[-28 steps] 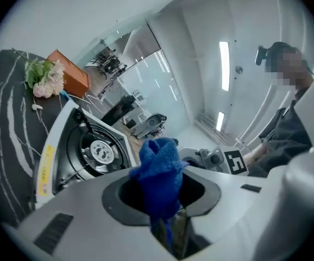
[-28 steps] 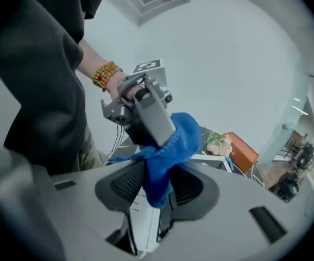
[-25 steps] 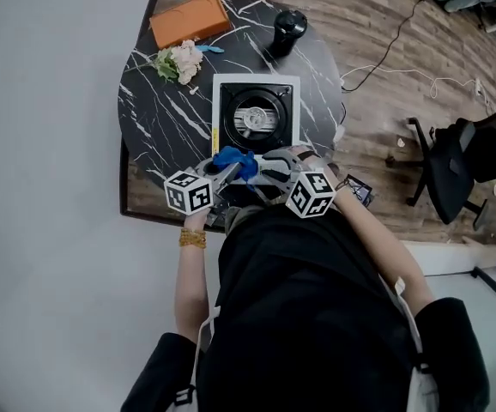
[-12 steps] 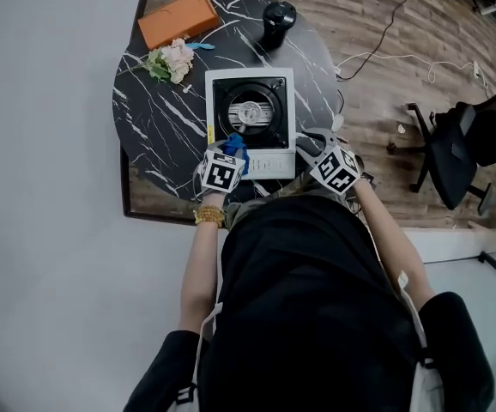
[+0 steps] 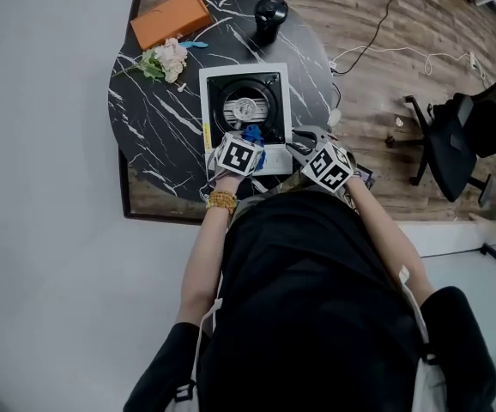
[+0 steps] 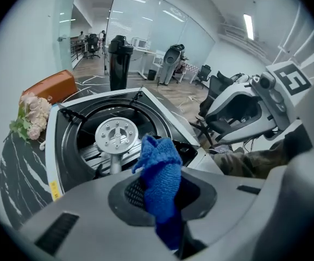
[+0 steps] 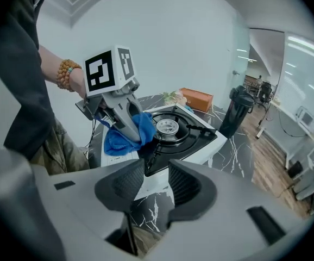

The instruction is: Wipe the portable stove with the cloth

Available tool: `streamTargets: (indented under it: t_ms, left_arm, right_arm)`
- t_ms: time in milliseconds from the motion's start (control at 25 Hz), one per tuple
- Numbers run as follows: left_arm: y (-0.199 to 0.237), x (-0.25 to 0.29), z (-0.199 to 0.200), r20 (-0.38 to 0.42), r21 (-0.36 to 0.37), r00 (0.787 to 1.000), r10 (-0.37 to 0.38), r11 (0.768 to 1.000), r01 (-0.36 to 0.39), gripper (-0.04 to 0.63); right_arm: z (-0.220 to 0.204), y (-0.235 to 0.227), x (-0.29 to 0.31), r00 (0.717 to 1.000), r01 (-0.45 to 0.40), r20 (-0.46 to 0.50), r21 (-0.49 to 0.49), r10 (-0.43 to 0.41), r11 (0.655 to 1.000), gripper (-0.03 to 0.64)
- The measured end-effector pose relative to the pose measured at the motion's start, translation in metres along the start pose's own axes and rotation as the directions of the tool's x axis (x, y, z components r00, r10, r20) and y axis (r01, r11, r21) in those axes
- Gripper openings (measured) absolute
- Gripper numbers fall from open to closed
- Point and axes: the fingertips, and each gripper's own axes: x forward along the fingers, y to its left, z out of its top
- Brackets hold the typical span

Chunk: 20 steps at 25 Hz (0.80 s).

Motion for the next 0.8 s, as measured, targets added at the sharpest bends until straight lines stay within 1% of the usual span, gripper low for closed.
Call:
streamTargets:
  t_ms: [80, 200, 280, 320, 360, 400, 440, 480, 520, 560, 600, 640, 680, 720, 760, 800]
  left_arm:
    - [-0.011, 0.005, 0.01, 0.012, 0.01, 1.0, -0.011, 1.0, 0.011, 0.058]
    - [-0.018, 0.007, 0.015, 0.032, 0.024, 0.999, 0.028, 0.999, -0.028, 0.058]
    - [-0.024, 0.01, 0.013, 0.048, 0.022, 0.998, 0.03, 0.999, -0.031, 0.06]
    - [-0.025, 0.011, 0.011, 0.055, 0.004, 0.998, 0.012, 1.0, -0.012, 0.06]
    - [-0.024, 0.011, 0.009, 0.064, -0.037, 0.998, -0.021, 0.999, 0.024, 0.06]
    - [-0.023, 0.008, 0.007, 0.083, -0.098, 0.994, -0.066, 0.992, 0.074, 0.06]
    - [-0.021, 0.001, 0.006, 0.117, -0.173, 0.986, -0.116, 0.976, 0.135, 0.058]
    - [-0.019, -0.009, 0.008, 0.174, -0.245, 0.971, -0.167, 0.947, 0.206, 0.058]
    - [-0.019, -0.024, 0.012, 0.252, -0.3, 0.942, -0.219, 0.908, 0.292, 0.058]
    - [-0.021, -0.043, 0.019, 0.35, -0.326, 0.895, -0.276, 0.86, 0.393, 0.058]
    - [-0.025, -0.065, 0.028, 0.458, -0.319, 0.824, -0.335, 0.803, 0.504, 0.058]
    - [-0.03, -0.089, 0.037, 0.565, -0.283, 0.729, -0.388, 0.738, 0.612, 0.058]
    - [-0.034, -0.113, 0.045, 0.659, -0.23, 0.62, -0.425, 0.672, 0.704, 0.06]
    - [-0.036, -0.133, 0.052, 0.733, -0.173, 0.517, -0.442, 0.614, 0.77, 0.06]
    - [-0.036, -0.147, 0.056, 0.784, -0.131, 0.438, -0.439, 0.573, 0.809, 0.06]
    - [-0.034, -0.153, 0.057, 0.814, -0.115, 0.398, -0.423, 0.554, 0.825, 0.06]
  right_arm:
    - [0.003, 0.002, -0.001, 1.0, -0.003, -0.001, -0.019, 0.003, 1.0, 0.13]
    - [0.015, 0.007, 0.0, 1.0, -0.015, 0.022, -0.039, 0.016, 0.999, 0.13]
    - [0.021, 0.01, -0.001, 0.999, -0.025, 0.035, -0.044, 0.027, 0.999, 0.13]
    - [0.023, 0.011, -0.002, 0.998, -0.033, 0.042, -0.051, 0.036, 0.998, 0.13]
    - [0.027, 0.013, -0.003, 0.998, -0.044, 0.05, -0.067, 0.048, 0.997, 0.13]
    - [0.031, 0.015, -0.004, 0.996, -0.057, 0.06, -0.094, 0.063, 0.994, 0.13]
    - [0.037, 0.018, -0.006, 0.994, -0.068, 0.071, -0.133, 0.078, 0.989, 0.13]
    - [0.043, 0.021, -0.009, 0.992, -0.076, 0.083, -0.181, 0.092, 0.981, 0.13]
    - [0.05, 0.024, -0.013, 0.99, -0.079, 0.097, -0.232, 0.104, 0.969, 0.13]
    - [0.056, 0.027, -0.016, 0.987, -0.077, 0.111, -0.283, 0.113, 0.956, 0.139]
    - [0.062, 0.03, -0.019, 0.985, -0.074, 0.124, -0.327, 0.12, 0.942, 0.17]
    - [0.067, 0.033, -0.019, 0.982, -0.077, 0.135, -0.363, 0.134, 0.928, 0.201]
    - [0.073, 0.039, -0.019, 0.976, -0.094, 0.145, -0.389, 0.162, 0.916, 0.216]
    - [0.08, 0.047, -0.017, 0.967, -0.126, 0.156, -0.406, 0.204, 0.905, 0.218]
    - [0.088, 0.057, -0.016, 0.953, -0.16, 0.171, -0.415, 0.249, 0.896, 0.218]
    - [0.098, 0.066, -0.015, 0.94, -0.185, 0.189, -0.421, 0.285, 0.888, 0.218]
